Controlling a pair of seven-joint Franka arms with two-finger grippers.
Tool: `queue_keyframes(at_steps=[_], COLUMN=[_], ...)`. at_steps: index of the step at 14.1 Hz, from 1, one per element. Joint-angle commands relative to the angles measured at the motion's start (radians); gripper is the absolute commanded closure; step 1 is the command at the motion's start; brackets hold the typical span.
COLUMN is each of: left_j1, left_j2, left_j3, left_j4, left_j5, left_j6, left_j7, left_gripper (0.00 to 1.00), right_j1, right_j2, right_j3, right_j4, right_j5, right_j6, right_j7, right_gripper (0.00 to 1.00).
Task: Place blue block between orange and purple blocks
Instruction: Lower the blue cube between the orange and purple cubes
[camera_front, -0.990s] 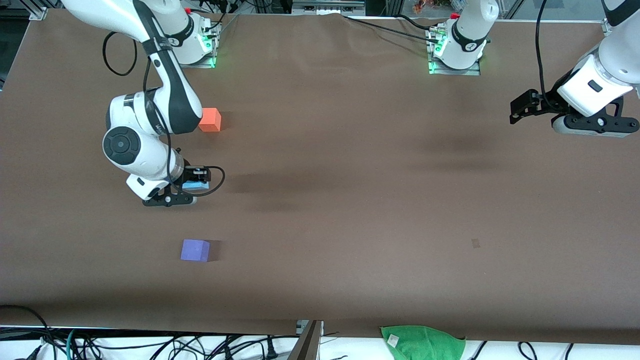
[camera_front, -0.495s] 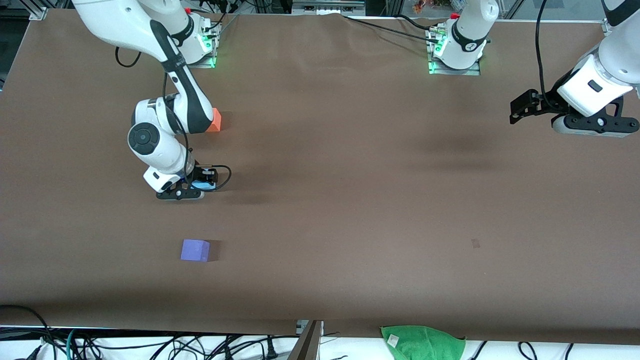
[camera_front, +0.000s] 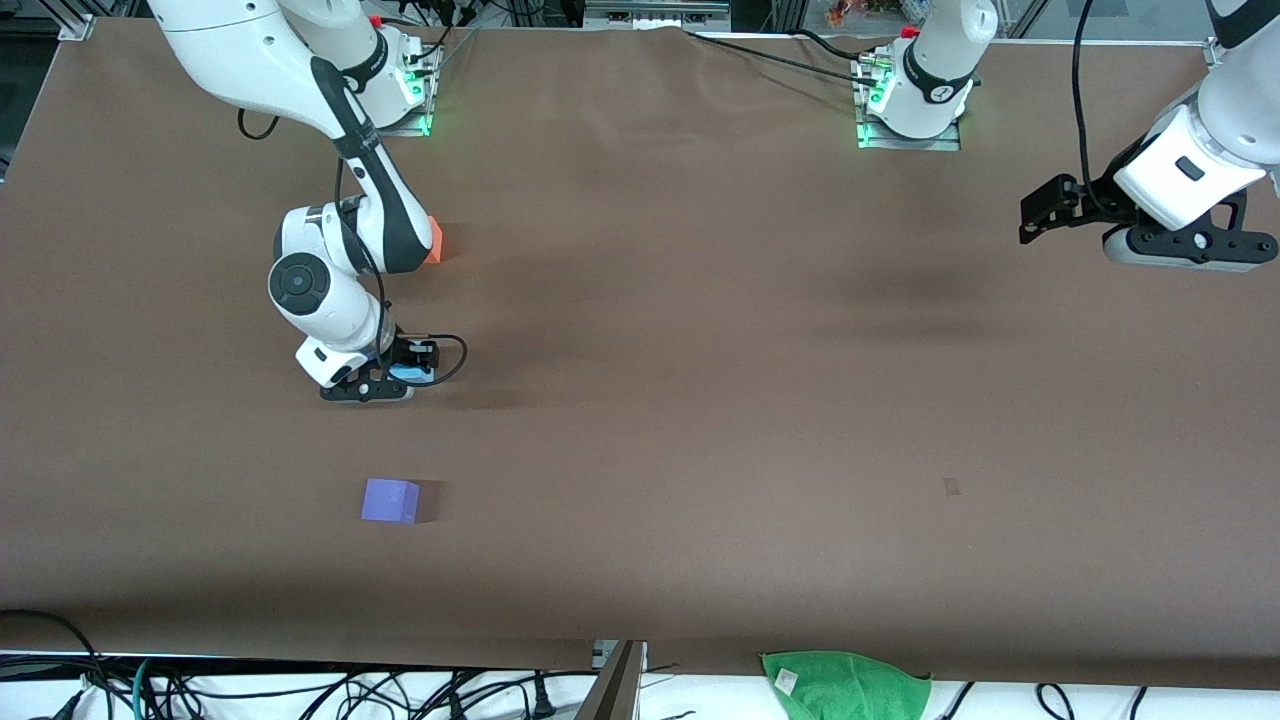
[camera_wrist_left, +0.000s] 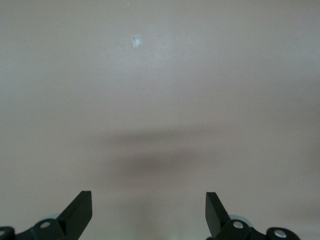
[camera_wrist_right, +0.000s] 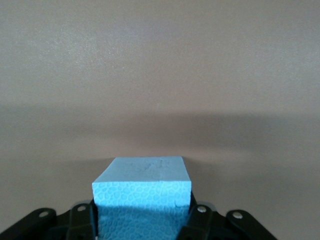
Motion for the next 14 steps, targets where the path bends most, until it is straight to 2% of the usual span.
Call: queue_keyframes(at_steps=[1, 4, 8, 11, 12, 14], left_j1=[-0.006, -0.002, -0.003, -0.002, 0.003, 0.006], left_j2=[0.022, 0.032, 0.045, 0.068, 0.103, 0.143], left_j3=[0.0, 0.001, 0.001, 0.0, 0.001, 0.009], left_j4=[0.059, 0.059, 0.082, 0.103, 0.141, 0.204], left_j5=[0.021, 0.01, 0.024, 0.024, 0.021, 0.024], left_j6=[-0.058, -0.063, -0.061, -0.052, -0.052, -0.069], left_j7=[0.012, -0.002, 0.013, 0.001, -0.002, 0.002], left_gripper=[0.0, 0.0, 0.0, 0.0, 0.0, 0.0], right_j1=[0.007, 0.007, 0.016, 0.012, 0.013, 0.012], right_j2=[-0.01, -0.052, -0.126, -0.169, -0.192, -0.243], right_j3=[-0.004, -0.002, 0.001, -0.016, -0.024, -0.028], right_j4=[-0.01, 0.015, 0.119, 0.2, 0.228, 0.294], right_j5=[0.02, 0.018, 0.014, 0.014, 0.014, -0.002], right_j6=[0.012, -0.045, -0.186, -0.238, -0.276, -0.457], right_j7=[0.003, -0.009, -0.005, -0.008, -0.009, -0.003], right_gripper=[0.0, 0.0, 0.0, 0.0, 0.0, 0.0])
